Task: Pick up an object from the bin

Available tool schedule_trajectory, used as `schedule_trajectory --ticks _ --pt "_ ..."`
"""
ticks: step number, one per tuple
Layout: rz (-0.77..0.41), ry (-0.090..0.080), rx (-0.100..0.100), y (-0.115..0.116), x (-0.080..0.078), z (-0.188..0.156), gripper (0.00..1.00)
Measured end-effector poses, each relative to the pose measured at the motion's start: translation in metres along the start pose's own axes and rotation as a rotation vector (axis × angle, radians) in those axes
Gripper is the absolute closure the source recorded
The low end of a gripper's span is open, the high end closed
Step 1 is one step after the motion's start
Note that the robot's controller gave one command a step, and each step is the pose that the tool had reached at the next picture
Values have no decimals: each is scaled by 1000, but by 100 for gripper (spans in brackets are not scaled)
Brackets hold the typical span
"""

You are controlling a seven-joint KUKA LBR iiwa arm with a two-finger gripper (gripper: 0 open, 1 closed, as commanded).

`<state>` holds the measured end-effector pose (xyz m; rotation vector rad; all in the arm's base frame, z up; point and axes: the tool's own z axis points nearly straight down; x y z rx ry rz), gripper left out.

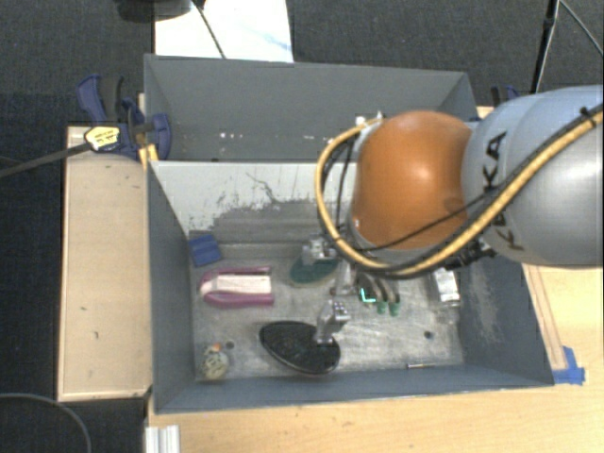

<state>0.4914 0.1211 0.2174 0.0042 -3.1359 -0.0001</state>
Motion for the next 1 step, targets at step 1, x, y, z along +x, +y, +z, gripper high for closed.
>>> schedule_trajectory --ticks 1 --pt "-463 3 1 6 0 120 0"
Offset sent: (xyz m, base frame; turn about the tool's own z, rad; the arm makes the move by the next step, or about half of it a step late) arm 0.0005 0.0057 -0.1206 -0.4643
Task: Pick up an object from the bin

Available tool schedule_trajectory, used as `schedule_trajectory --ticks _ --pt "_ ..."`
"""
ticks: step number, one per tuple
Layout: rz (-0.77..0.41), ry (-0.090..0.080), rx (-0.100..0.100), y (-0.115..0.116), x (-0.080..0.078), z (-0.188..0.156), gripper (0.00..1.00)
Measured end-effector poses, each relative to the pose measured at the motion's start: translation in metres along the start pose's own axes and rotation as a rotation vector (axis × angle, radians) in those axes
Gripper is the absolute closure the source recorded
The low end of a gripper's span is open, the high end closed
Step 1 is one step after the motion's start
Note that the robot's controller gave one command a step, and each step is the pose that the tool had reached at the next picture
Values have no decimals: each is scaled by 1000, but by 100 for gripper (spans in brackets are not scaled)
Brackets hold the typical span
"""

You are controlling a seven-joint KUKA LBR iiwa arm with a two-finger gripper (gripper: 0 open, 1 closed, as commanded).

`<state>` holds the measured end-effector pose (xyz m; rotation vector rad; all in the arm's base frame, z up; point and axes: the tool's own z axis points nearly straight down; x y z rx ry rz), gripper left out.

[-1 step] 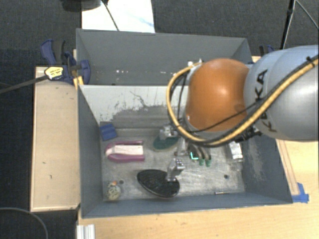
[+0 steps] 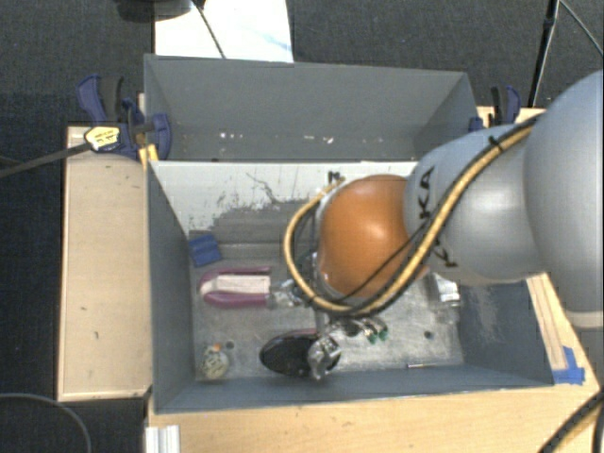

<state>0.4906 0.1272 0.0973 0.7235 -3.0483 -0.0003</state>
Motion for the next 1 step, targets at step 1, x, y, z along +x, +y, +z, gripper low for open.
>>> schedule_trajectory --ticks 1 --pt "7 -6 1 0 -1 0 100"
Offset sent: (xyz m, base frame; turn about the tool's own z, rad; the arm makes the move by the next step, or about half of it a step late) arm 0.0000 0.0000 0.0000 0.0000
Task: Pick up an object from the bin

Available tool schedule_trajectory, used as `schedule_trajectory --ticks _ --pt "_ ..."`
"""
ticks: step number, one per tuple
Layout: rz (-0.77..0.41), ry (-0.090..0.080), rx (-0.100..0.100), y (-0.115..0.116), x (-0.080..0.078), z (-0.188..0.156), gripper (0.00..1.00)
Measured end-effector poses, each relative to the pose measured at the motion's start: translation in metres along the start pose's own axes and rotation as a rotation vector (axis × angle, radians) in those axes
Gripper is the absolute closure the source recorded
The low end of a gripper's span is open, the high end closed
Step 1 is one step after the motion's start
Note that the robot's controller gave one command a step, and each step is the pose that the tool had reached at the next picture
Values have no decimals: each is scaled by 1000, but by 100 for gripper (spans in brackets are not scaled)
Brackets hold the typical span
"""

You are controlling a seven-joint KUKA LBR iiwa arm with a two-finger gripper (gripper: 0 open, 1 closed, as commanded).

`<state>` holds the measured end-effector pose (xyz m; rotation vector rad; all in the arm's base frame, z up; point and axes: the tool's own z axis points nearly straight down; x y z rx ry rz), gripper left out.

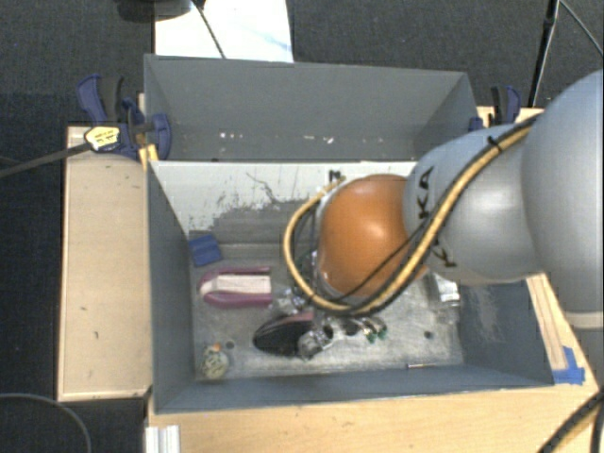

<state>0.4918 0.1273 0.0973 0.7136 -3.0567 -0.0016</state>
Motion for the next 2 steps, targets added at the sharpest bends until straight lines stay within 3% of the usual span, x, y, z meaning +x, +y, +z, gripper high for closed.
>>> schedule_trajectory --ticks 1,2 --pt "-211 -5 5 14 7 20 100" --pt "-221 -12 4 30 -8 -173 100"
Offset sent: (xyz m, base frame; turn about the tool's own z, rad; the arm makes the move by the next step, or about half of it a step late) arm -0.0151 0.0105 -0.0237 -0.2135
